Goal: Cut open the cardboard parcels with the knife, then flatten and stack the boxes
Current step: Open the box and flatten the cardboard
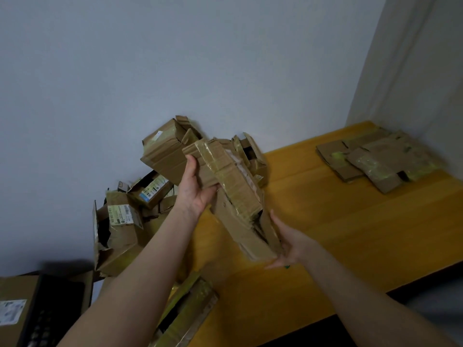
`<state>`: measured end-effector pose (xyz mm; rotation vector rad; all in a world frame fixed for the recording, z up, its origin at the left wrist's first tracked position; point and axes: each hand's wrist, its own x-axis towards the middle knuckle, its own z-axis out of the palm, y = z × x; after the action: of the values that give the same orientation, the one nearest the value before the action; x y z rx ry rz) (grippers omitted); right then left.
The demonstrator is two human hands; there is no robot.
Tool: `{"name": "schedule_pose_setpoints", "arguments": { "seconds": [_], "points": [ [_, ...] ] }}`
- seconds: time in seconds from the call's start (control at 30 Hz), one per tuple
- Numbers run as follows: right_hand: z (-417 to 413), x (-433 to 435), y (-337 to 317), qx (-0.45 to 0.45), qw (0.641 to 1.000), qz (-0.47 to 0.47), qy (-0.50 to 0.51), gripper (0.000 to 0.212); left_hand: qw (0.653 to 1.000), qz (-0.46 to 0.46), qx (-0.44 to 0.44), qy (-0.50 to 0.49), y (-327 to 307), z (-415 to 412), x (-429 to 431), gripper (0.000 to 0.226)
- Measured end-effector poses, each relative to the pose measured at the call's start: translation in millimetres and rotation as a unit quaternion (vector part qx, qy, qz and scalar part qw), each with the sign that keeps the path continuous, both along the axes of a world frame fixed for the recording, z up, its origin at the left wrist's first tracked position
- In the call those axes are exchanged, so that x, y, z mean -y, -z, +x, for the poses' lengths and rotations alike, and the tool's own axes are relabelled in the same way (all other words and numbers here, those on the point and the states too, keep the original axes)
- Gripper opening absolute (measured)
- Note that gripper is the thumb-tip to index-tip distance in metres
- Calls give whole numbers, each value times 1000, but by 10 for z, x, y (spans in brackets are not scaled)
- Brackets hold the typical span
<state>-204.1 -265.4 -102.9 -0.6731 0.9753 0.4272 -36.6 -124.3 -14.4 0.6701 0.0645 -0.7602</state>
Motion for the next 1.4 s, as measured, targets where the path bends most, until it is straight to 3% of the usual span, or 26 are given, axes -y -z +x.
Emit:
{"name": "schedule_pose_setpoints", "arguments": {
  "seconds": [0.13,0.27,0.37,0.47,0.53,0.6,0.67,0.8,1.03,1.17,1.23,1.33,1.4],
  "points": [
    [107,55,-55,26,991,-67,111,60,997,36,40,52,-15,-9,-62,55],
    [131,324,-112,63,978,-128,151,62,976,89,73,185,95,221,-429,93],
    [128,467,-152,73,961,-194,184,64,946,110,81,295,165,253,-597,92],
    [117,552,-157,66,953,-249,160,71,904,196,107,363,191,249,-573,78],
    [71,613,-169,59,956,-246,147,58,886,273,123,356,249,254,-521,68],
    [-14,678,-175,77,968,-194,137,44,902,290,107,303,375,266,-467,55],
    [-125,732,-133,95,975,-177,99,44,921,276,75,264,480,234,-381,47],
    [-271,841,-12,48,972,-227,30,61,923,277,85,253,610,137,-165,37],
    [-296,1211,221,7,941,-338,27,54,862,434,173,195,799,-280,330,36],
    [-330,1469,367,-28,879,-469,-80,60,831,511,174,133,1068,-587,605,46],
    [-358,1585,441,-71,830,-531,-155,69,832,524,149,107,1178,-782,734,48],
    [-392,1670,451,-119,673,-658,-314,79,855,500,106,92,1334,-1090,959,50],
    [-365,1656,490,-46,619,-695,-364,74,868,480,87,96,1406,-1321,1151,47]
  ]
}}
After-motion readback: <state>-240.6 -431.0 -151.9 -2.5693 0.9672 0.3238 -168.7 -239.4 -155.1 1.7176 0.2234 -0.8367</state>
